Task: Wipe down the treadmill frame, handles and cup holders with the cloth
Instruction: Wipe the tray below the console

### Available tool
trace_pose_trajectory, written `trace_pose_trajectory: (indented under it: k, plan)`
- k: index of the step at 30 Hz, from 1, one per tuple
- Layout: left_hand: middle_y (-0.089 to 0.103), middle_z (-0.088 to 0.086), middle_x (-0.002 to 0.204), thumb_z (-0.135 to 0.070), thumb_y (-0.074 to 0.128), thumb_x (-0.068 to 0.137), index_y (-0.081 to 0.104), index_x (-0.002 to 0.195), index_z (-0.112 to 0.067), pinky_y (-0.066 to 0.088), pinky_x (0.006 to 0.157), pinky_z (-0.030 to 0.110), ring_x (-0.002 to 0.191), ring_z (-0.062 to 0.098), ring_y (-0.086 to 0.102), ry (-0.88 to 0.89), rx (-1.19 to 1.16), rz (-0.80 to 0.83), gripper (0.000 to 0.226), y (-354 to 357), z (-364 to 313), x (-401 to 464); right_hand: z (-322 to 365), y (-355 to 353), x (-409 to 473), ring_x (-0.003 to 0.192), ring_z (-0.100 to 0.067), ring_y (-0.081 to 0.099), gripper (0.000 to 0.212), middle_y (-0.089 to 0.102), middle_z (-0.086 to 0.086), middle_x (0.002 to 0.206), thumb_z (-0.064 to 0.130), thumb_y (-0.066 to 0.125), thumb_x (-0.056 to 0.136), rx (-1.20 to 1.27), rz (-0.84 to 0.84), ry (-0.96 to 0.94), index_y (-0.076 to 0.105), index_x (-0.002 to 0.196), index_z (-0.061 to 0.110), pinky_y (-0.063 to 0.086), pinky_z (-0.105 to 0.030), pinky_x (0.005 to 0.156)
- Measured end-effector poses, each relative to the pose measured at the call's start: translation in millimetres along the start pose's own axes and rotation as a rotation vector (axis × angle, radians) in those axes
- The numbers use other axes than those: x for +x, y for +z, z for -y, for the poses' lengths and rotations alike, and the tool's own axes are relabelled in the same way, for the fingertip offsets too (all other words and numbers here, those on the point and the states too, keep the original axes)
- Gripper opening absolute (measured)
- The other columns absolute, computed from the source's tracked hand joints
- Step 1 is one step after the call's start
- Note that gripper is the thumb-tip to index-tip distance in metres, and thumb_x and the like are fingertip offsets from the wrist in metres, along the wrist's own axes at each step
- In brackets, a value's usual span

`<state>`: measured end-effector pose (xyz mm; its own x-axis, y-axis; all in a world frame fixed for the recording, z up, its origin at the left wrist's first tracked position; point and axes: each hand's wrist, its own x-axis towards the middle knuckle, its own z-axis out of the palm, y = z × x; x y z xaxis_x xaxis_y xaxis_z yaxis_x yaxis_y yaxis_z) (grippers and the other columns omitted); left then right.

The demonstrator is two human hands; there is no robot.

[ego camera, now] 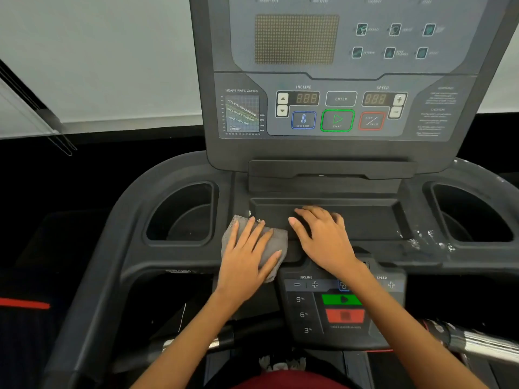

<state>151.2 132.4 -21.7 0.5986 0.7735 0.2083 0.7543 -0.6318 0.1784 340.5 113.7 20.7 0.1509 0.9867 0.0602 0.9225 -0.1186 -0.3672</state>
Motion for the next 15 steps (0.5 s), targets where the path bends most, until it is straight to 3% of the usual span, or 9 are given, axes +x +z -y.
trace_pose_trajectory:
  k: [6,11,13,15]
  plan:
    - [0.043,0.005,0.145,-0.045,0.029,0.099,0.051,0.135,-0.015,0.022,0.114,0.043,0.141,0.018,0.028,0.062,0.027,0.021,0.052,-4.6,25.0,4.9,-2.5,3.1,1.2,0.132,-0.018,0.044,0.045,0.054,-0.005,0.138,0.043,0.043,0.099,0.057,0.042,0.069,0.059,0.130,0.014,0.027,-0.047,0.112]
    - [0.016,-0.001,0.156,-0.047,0.021,0.098,0.037,0.143,-0.022,0.010,0.119,0.045,0.146,0.013,0.003,-0.056,-0.100,0.081,0.054,-4.3,32.3,23.9,-1.8,2.3,3.2,0.136,-0.016,0.038,0.044,0.046,-0.004,0.145,0.042,0.041,0.099,0.034,0.101,0.085,0.056,0.132,0.016,0.021,-0.048,0.115]
    - [0.004,0.002,0.157,-0.045,0.019,0.096,0.037,0.143,-0.024,0.007,0.119,0.048,0.145,0.017,-0.004,-0.098,-0.116,0.079,0.055,-2.9,35.6,38.4,-1.5,2.1,3.1,0.137,-0.016,0.037,0.044,0.045,-0.004,0.146,0.041,0.042,0.100,0.043,0.113,0.087,0.056,0.133,0.016,0.020,-0.047,0.116]
    - [0.006,0.014,0.157,-0.038,0.028,0.096,0.049,0.136,-0.023,0.009,0.116,0.051,0.144,0.027,0.001,-0.128,-0.093,0.002,0.047,-0.7,34.9,49.9,-1.0,2.2,2.2,0.137,-0.016,0.036,0.043,0.046,-0.005,0.146,0.039,0.043,0.100,0.067,0.110,0.086,0.057,0.132,0.015,0.022,-0.047,0.115]
